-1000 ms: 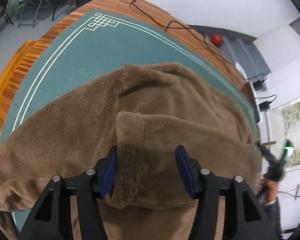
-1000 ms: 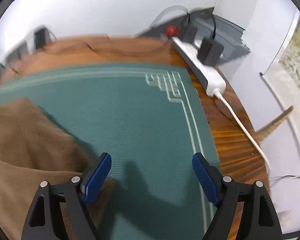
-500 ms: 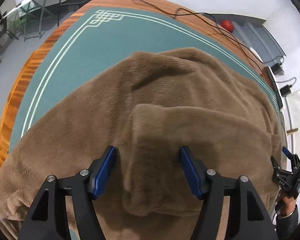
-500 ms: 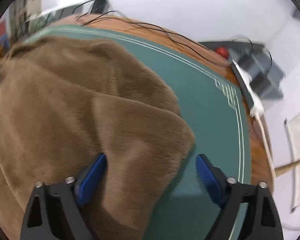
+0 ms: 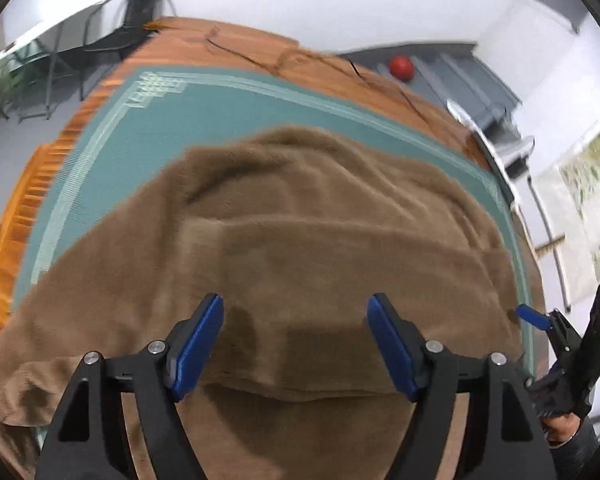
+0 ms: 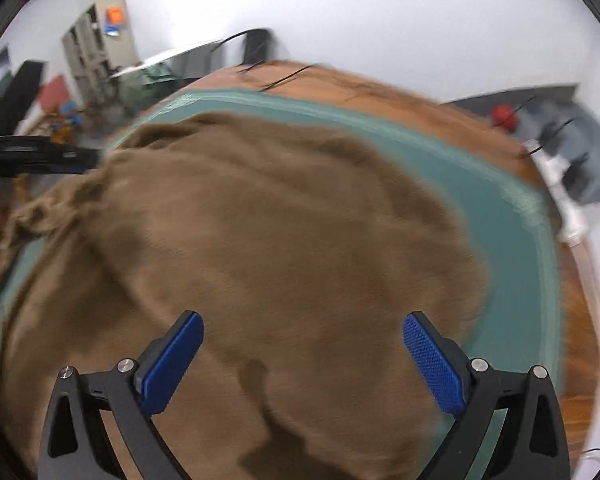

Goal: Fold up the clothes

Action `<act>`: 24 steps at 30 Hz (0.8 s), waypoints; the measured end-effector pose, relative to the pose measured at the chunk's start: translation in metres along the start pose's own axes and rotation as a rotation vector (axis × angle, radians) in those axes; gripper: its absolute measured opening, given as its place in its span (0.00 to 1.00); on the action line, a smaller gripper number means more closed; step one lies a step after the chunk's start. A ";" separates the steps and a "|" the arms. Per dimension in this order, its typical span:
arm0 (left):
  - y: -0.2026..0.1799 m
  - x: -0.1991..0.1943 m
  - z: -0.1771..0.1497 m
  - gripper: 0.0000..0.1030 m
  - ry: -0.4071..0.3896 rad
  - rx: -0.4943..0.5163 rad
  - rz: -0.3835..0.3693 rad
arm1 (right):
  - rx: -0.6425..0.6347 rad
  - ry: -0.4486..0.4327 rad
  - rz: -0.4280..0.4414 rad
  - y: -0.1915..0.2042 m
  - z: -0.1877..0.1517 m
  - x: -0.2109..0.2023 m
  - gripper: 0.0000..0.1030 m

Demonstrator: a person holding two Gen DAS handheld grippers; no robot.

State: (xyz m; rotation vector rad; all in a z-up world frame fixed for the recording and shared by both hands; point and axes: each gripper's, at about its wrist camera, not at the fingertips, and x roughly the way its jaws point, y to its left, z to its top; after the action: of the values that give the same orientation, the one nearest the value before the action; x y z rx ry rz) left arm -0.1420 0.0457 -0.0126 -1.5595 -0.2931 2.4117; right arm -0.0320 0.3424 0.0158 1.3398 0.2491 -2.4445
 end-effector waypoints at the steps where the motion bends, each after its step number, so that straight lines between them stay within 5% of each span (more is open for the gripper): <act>1: -0.002 0.006 -0.003 0.76 0.017 0.008 -0.001 | 0.004 0.018 0.015 0.004 -0.004 0.005 0.98; 5: -0.003 0.029 -0.012 0.76 0.076 0.009 0.023 | 0.021 0.119 -0.027 0.002 -0.027 0.027 0.98; 8: 0.000 0.033 -0.020 0.76 0.080 0.017 0.036 | -0.061 0.117 -0.061 0.005 -0.039 0.029 0.98; 16: -0.005 0.012 -0.028 0.76 0.092 0.005 0.050 | -0.034 0.153 -0.114 0.015 -0.033 0.022 0.99; 20: -0.009 -0.014 -0.047 0.76 0.093 0.019 0.026 | -0.002 0.089 -0.003 0.040 -0.041 -0.017 0.99; 24: -0.008 -0.027 -0.078 0.76 0.145 0.011 0.009 | 0.007 0.141 0.071 0.057 -0.071 -0.026 0.99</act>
State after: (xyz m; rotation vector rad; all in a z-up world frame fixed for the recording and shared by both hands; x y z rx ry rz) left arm -0.0597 0.0469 -0.0188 -1.7232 -0.2438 2.2880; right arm 0.0580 0.3171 -0.0004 1.5006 0.2230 -2.2979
